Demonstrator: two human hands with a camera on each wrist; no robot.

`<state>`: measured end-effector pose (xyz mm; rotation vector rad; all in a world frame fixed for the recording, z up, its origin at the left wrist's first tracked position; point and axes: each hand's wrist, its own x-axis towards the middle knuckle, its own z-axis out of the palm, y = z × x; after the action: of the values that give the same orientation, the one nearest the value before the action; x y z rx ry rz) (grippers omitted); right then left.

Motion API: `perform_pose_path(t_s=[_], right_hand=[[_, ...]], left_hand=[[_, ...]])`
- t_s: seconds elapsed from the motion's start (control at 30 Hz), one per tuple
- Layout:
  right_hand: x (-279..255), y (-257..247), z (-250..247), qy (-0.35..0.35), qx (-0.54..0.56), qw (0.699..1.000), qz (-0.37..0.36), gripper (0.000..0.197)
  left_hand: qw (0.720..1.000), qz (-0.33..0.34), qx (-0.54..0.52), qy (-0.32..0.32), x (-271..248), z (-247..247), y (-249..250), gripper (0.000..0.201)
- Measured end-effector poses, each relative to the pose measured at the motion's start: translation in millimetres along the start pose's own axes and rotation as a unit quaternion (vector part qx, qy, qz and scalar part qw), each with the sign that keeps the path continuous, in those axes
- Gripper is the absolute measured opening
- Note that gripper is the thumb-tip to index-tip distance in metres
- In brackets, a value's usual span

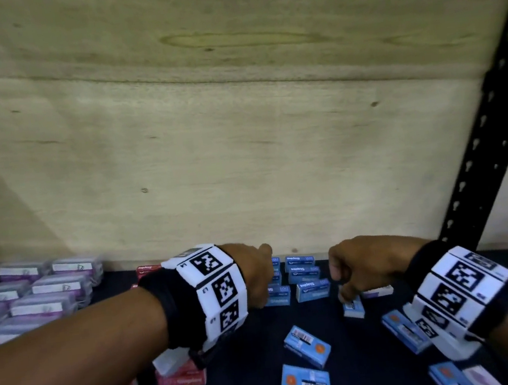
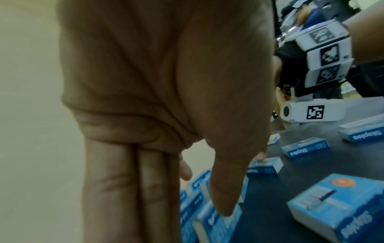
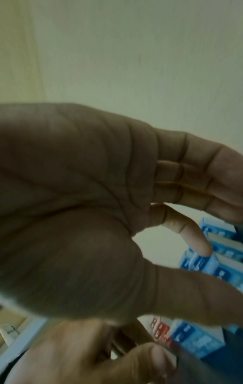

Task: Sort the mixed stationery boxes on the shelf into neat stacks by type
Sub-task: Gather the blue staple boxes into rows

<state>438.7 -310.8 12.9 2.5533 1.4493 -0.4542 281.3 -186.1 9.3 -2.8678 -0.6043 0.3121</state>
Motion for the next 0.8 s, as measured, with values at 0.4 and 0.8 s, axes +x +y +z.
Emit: perform_pose_path(t_s=[0.4,0.8], right_hand=[[-7.8,6.5,13.7,-0.024,-0.008,1.0,0.011,0.039],[-14.1,1.7,8.8,-0.061,0.102,0.993,0.018,0.037]], left_hand=[[0.96,0.234,-0.073,-0.138,-2.4,-15.3,31.1,0.043],[0.97,0.186,-0.036,-0.151,-13.9,-12.9,14.6,0.026]])
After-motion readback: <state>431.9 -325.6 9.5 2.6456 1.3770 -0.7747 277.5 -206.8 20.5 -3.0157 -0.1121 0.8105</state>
